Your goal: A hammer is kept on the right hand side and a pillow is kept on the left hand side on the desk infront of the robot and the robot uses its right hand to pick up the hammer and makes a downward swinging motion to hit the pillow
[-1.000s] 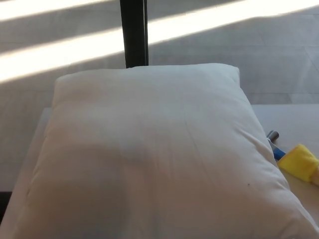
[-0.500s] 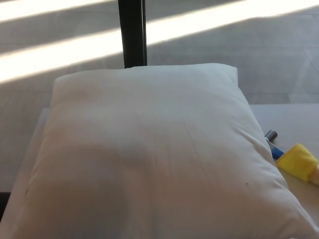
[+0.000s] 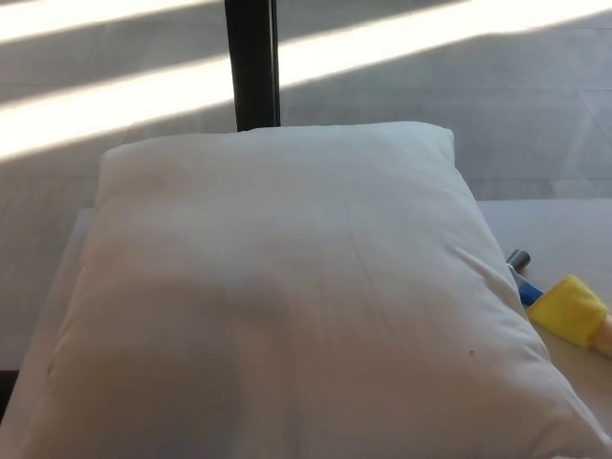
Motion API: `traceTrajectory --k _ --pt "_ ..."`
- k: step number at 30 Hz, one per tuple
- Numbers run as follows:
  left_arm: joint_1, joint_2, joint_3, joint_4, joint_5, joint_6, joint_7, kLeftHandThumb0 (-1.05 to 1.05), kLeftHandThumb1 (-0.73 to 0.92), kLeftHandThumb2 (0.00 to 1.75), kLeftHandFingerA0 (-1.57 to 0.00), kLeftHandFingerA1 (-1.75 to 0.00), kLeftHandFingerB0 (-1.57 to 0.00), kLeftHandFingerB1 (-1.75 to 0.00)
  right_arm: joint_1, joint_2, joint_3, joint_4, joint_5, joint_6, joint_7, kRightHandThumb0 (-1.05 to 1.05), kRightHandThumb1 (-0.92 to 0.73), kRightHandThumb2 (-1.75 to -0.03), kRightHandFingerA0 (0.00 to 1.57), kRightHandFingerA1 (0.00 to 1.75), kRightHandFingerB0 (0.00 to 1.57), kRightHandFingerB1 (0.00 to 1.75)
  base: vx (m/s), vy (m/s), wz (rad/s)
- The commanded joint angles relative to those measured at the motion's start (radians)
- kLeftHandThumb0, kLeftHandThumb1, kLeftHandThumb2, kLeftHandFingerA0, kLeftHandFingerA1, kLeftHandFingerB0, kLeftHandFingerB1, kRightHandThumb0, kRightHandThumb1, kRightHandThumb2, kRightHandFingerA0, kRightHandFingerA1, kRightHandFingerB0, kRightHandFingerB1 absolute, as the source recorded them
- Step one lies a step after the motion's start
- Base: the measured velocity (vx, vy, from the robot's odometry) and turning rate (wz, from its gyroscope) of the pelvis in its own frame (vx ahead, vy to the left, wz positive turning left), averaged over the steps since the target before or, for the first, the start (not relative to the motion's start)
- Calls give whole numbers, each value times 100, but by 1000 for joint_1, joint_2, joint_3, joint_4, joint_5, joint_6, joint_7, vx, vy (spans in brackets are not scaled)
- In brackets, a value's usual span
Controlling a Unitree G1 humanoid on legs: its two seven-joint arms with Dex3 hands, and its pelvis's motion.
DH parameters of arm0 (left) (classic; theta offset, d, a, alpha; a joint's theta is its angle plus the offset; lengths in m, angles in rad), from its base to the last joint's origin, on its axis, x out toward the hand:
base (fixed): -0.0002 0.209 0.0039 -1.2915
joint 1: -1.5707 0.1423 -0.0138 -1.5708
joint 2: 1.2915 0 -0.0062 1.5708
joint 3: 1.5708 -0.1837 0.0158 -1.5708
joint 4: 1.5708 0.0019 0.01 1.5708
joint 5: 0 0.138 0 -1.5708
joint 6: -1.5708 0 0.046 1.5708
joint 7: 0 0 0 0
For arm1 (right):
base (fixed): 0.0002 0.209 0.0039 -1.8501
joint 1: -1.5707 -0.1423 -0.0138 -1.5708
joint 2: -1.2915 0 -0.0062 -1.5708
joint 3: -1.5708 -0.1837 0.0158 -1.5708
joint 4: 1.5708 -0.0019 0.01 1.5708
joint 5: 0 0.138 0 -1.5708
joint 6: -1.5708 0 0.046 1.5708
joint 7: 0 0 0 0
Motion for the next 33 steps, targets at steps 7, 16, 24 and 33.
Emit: traceTrajectory --k 7,16,24,33 --pt "3 18 8 -7 -44 -7 -25 -55 70 62 -70 -52 -54 -46 -243 -125 23 -352 90 -76 18 -71 -54 -88 5 35 10 36 0 0 0" --pt "6 15 7 -3 -52 -7 -8 -55 69 61 -73 -51 -56 -46 -263 -158 361 -798 -59 -204 229 -76 -73 -63 8 34 15 25 0 0 2" --pt "13 10 3 -1 -51 -18 -20 -56 70 61 -70 -51 -56 -46 -153 -197 730 -932 -396 -297 196 -94 -62 -103 1 16 12 16 0 0 0" --pt "22 12 4 -2 -53 -9 -19 -54 70 61 -69 -51 -55 -46 -113 -236 913 -877 -517 -285 178 -101 -63 -102 0 8 13 8 0 0 0"
